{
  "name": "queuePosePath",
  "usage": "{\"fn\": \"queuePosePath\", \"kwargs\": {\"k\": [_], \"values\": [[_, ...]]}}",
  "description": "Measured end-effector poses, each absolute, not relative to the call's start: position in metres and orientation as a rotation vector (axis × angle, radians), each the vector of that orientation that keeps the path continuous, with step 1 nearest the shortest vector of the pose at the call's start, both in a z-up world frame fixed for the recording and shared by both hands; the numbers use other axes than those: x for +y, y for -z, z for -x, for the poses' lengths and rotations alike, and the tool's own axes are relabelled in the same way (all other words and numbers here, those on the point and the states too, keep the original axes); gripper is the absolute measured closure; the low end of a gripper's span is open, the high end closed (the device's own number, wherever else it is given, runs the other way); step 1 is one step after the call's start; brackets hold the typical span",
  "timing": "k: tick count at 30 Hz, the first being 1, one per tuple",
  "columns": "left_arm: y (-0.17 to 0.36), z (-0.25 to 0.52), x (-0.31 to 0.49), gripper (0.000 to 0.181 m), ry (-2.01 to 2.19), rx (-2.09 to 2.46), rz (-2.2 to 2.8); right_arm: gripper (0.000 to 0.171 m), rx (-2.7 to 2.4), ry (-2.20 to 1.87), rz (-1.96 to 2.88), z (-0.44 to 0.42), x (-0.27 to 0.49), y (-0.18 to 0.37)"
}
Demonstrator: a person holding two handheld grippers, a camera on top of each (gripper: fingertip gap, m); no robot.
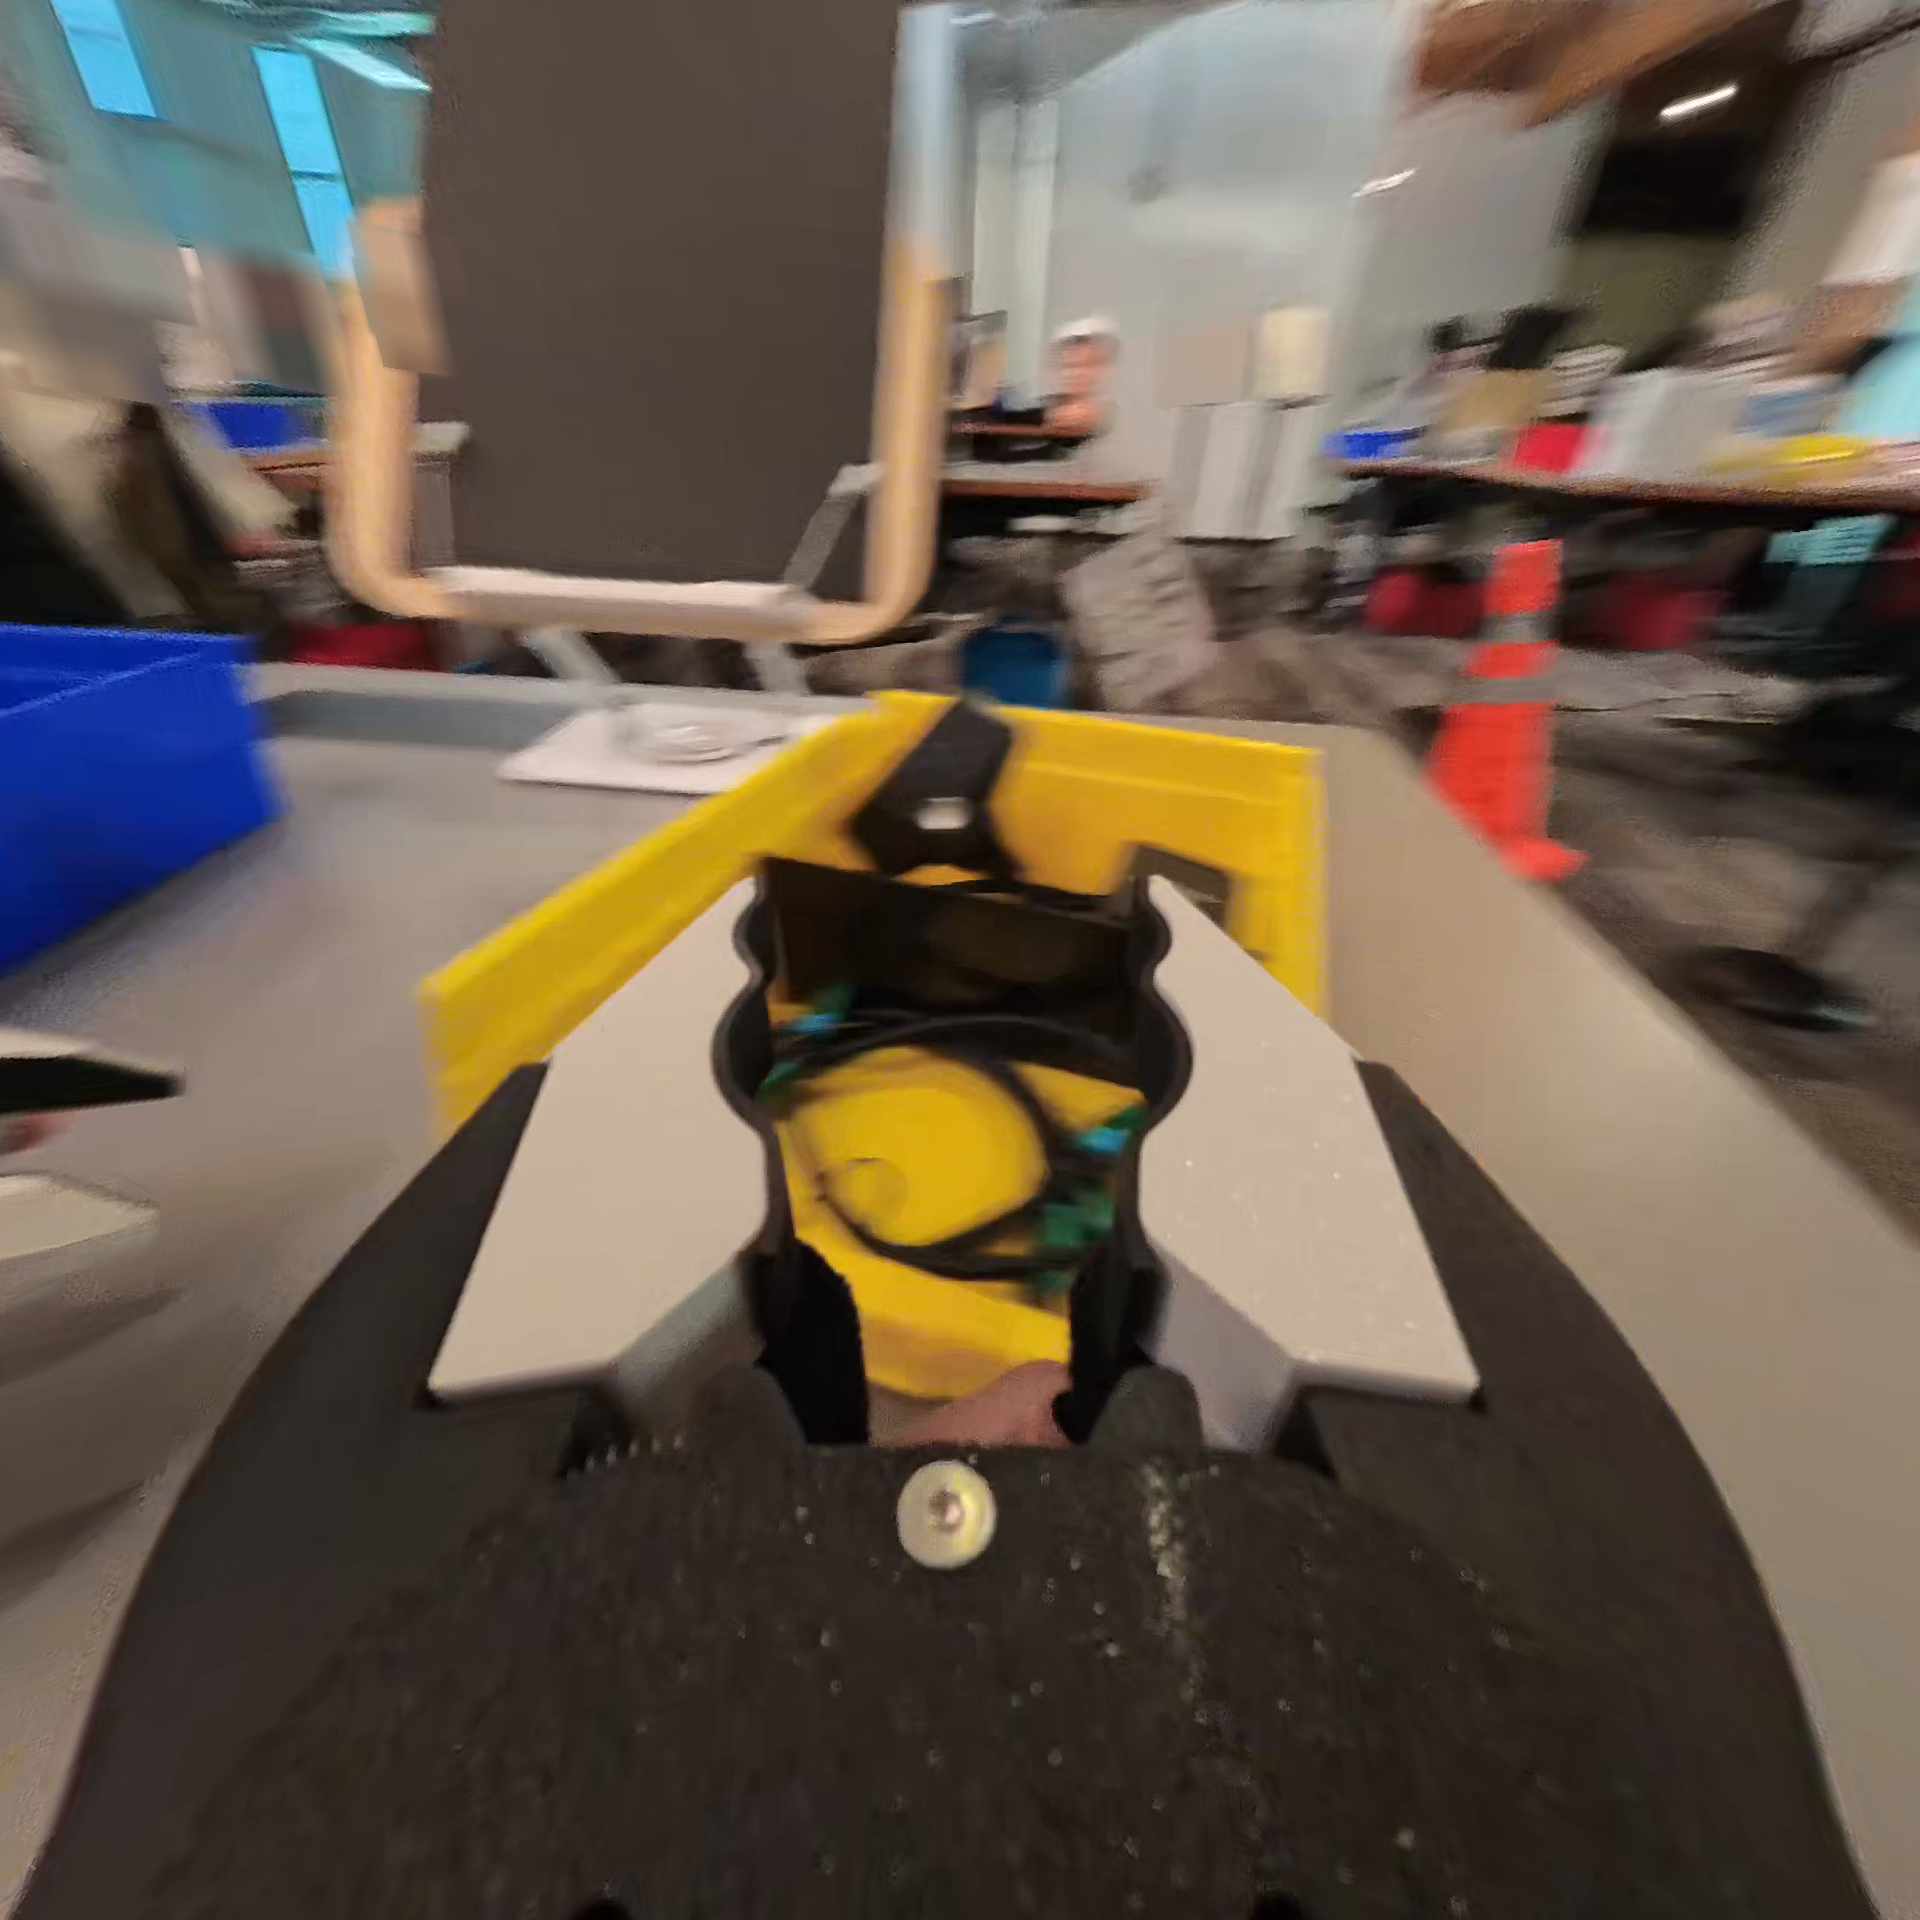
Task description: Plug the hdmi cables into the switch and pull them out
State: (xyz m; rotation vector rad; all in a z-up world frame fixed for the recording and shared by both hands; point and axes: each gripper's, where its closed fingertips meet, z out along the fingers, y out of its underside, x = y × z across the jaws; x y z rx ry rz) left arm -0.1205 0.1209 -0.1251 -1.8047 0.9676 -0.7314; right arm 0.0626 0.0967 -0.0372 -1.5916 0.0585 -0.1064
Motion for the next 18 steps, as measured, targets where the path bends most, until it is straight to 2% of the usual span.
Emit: {"fn": "queuePosePath", "kwargs": {"k": [3, 5, 7, 9, 10, 11, 14, 18], "values": [[0.121, 0.079, 0.144, 0.131, 0.609, 0.93, 1.776, 0.104, 0.288, 0.302, 1.619, -0.132, 0.073, 0.053], [0.126, 0.057, 0.153, 0.133, 0.573, 0.926, 1.78, 0.105, 0.332, 0.295, 1.718, -0.146, 0.072, 0.086], [0.133, 0.043, 0.164, 0.144, 0.546, 0.903, 1.81, 0.112, 0.342, 0.289, 1.846, -0.146, 0.077, 0.119], [0.133, 0.034, 0.167, 0.152, 0.594, 0.864, 1.837, 0.139, 0.364, 0.283, 1.862, -0.144, 0.082, 0.127], [0.133, 0.033, 0.169, 0.156, 0.569, 0.871, 1.838, 0.16, 0.343, 0.275, 1.858, -0.138, 0.086, 0.124], [0.133, 0.035, 0.171, 0.16, 0.497, 0.906, 1.832, 0.168, 0.348, 0.306, 1.861, -0.136, 0.087, 0.123], [0.131, 0.051, 0.173, 0.172, 0.478, 0.856, 1.836, 0.168, 0.341, 0.408, 1.828, -0.124, 0.089, 0.116], [0.12, 0.082, 0.174, 0.173, 0.474, 0.793, 1.832, 0.169, 0.352, 0.354, 1.77, -0.098, 0.099, 0.096]]}}
